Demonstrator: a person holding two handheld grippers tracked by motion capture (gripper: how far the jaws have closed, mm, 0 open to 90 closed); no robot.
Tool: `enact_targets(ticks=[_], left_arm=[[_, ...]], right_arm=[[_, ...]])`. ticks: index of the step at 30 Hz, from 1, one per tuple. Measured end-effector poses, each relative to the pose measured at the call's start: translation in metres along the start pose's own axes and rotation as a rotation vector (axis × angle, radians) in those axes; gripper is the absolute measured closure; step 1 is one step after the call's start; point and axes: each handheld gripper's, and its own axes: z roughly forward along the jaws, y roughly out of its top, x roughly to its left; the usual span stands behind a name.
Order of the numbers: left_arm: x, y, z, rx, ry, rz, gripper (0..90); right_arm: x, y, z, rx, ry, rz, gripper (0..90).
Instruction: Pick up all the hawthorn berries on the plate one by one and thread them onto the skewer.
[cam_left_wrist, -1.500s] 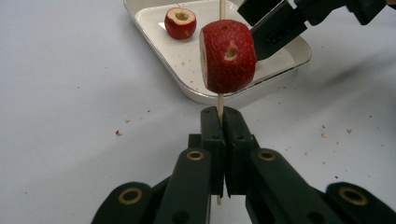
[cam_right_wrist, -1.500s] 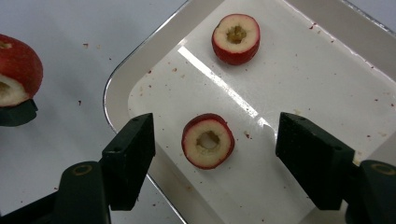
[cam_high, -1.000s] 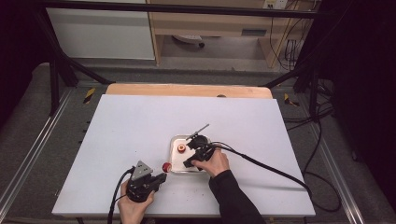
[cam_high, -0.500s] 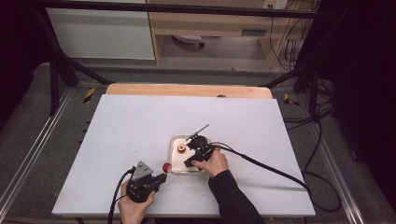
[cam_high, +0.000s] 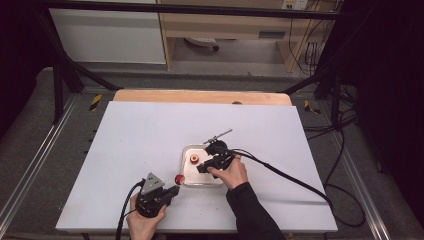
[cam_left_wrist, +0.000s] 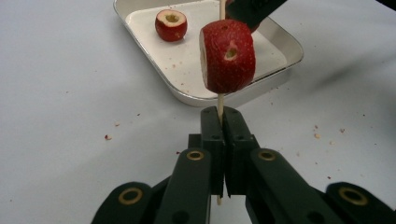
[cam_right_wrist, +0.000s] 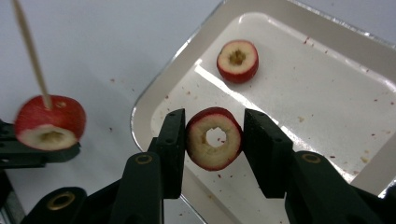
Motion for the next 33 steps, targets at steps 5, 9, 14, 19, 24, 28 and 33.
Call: enact_targets(ticks=[5,9,14,19,24,28,33], left_arm=[[-0.005,0.001,0.0,-0.018,-0.004,0.001,88.5],[-0.012,0.002,0.002,-0.034,-0.018,-0.015,88.4],[-0.022,0.005,0.006,-0.046,-0.036,-0.025,88.4],[-0.036,0.009,0.013,-0.052,-0.054,-0.057,88.3],[-0.044,0.015,0.018,-0.069,-0.065,-0.089,88.1],[-0.05,0.02,0.023,-0.065,-0.077,-0.123,88.1],[-0.052,0.024,0.033,-0.057,-0.096,-0.164,88.1]], right_arm=[[-0.005,-0.002,-0.017,-0.131,0.034,0.031,60.7],[-0.013,-0.01,-0.03,-0.286,0.076,0.091,60.7],[-0.018,-0.018,-0.038,-0.434,0.109,0.132,60.7],[-0.02,-0.023,-0.041,-0.564,0.144,0.175,60.7],[-0.02,-0.027,-0.041,-0.664,0.163,0.195,60.7],[-0.02,-0.031,-0.039,-0.736,0.171,0.203,60.7],[-0.019,-0.035,-0.039,-0.805,0.188,0.198,60.8]])
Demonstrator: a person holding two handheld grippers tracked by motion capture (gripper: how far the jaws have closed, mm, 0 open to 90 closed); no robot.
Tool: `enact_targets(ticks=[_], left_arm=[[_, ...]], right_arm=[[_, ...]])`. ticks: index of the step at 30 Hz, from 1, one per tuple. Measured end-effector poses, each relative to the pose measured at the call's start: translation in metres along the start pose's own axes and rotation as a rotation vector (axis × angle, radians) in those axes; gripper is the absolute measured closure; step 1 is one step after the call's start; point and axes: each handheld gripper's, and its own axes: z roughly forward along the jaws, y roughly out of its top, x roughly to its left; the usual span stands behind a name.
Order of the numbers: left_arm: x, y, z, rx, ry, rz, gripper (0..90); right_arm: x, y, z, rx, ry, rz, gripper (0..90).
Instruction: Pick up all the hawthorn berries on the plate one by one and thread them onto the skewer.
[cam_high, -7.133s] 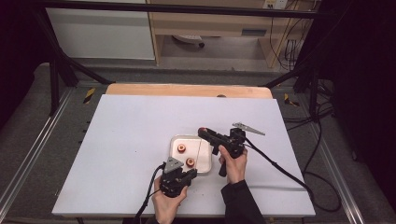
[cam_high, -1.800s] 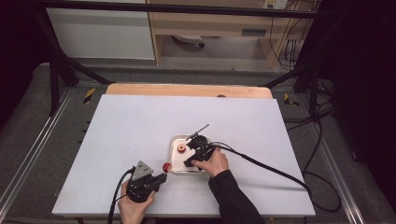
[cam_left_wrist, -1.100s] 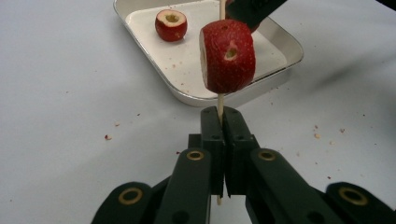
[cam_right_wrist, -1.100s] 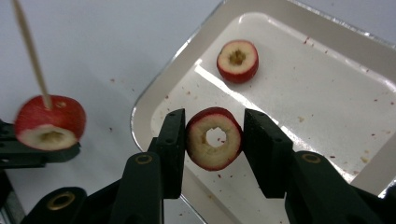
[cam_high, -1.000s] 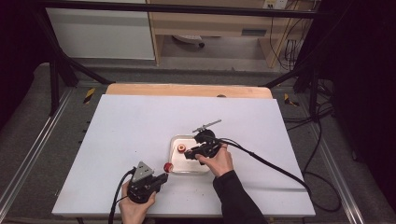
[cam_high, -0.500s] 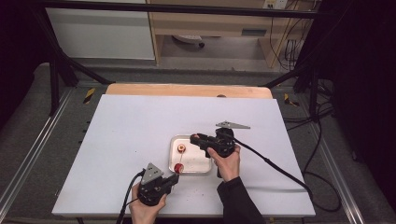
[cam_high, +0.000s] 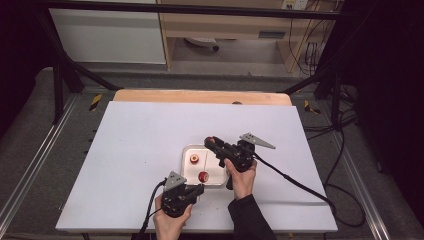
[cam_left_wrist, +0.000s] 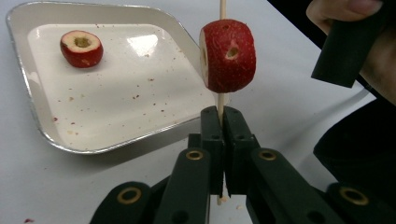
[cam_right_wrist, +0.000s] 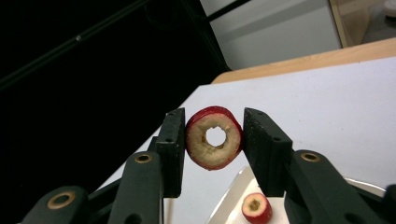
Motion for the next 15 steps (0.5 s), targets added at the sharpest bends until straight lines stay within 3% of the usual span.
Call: enact_targets(ticks=[5,15], left_arm=[[-0.0003,0.0025,0.0054,0.007,-0.012,-0.011,88.2],[0.0009,0.005,0.0046,-0.001,-0.02,-0.019,88.2]], right_arm=[[0.0027,0.0004,-0.0028,-0.033,0.017,-0.015,60.8],[0.0043,-0.0005,-0.0051,-0.029,0.031,-0.048,60.8]])
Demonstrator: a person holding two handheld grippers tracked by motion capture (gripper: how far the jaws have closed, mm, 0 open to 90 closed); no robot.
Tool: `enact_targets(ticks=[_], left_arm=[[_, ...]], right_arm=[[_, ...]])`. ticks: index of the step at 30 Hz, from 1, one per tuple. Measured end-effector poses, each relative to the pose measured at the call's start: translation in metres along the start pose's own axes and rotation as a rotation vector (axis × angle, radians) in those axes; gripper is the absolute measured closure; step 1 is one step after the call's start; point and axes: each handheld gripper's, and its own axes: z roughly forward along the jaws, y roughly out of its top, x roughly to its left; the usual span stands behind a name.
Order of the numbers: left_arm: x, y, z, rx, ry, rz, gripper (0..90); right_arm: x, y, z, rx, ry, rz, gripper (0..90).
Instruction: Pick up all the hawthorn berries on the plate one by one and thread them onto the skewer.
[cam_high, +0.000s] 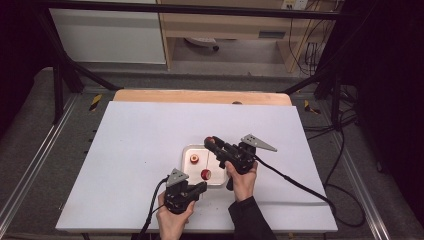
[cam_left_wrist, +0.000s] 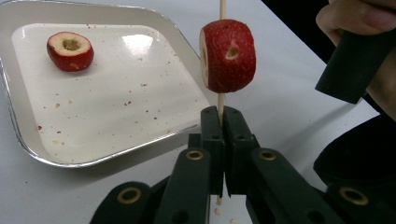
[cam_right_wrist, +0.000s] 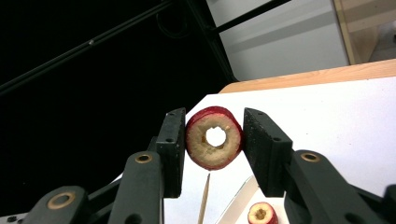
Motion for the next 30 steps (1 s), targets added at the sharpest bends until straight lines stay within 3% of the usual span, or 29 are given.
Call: enact_targets(ticks=[19,30], left_arm=[[0.0005,0.0002,0.0002,-0.003,-0.011,-0.001,88.2],[0.0015,0.0001,0.0021,-0.01,-0.057,-0.052,88.3]], right_arm=[[-0.0007,-0.0004,-0.0004,0.018,0.001,-0.028,60.9],[0.0006,-0.0054,0.0,0.029,0.006,-0.051,60.9]])
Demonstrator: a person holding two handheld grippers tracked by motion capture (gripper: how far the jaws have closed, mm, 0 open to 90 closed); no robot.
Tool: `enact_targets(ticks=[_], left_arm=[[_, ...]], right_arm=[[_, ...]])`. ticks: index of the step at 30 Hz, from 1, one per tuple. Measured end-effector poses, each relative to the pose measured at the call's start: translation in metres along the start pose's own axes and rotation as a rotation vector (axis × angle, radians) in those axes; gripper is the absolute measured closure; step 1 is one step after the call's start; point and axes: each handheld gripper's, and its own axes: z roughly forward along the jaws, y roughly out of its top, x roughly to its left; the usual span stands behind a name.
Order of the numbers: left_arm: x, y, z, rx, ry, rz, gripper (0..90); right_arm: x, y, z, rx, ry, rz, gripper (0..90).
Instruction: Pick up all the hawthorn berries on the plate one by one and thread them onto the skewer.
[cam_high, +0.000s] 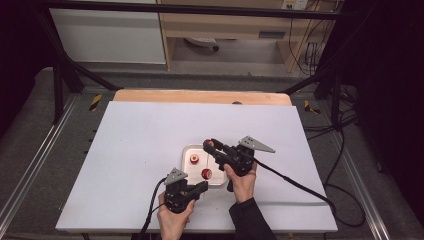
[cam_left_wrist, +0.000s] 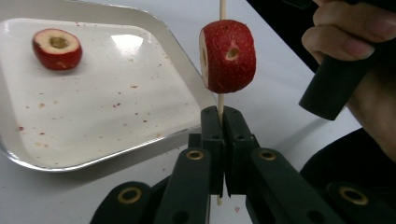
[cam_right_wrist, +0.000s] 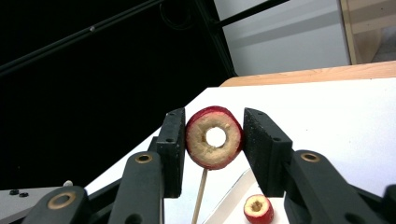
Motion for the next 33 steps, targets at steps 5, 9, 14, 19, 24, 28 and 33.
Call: enact_targets(ticks=[5,9,14,19,24,28,33], left_arm=[[0.005,-0.001,-0.001,0.009,-0.037,-0.028,88.3],[0.007,-0.002,-0.002,0.006,-0.037,-0.027,88.2],[0.008,-0.005,-0.002,-0.007,-0.007,-0.012,88.2],[0.004,-0.008,0.001,-0.023,0.015,0.014,88.3],[0.0,-0.01,0.005,-0.037,0.028,0.015,88.5],[-0.001,-0.013,0.004,-0.071,0.043,0.019,88.6],[-0.001,-0.012,0.003,-0.075,0.036,0.019,88.7]], right_arm=[[-0.001,0.002,-0.003,0.027,0.004,-0.055,60.9],[-0.002,0.004,-0.005,0.037,0.012,-0.058,60.9],[-0.004,0.005,-0.005,0.072,-0.015,0.022,60.9],[-0.008,0.005,-0.005,0.096,-0.033,0.116,60.9],[-0.006,0.001,-0.003,0.068,-0.024,0.173,61.1],[-0.005,0.001,-0.003,0.048,-0.022,0.206,61.2],[-0.005,0.003,-0.004,0.05,-0.006,0.223,61.2]])
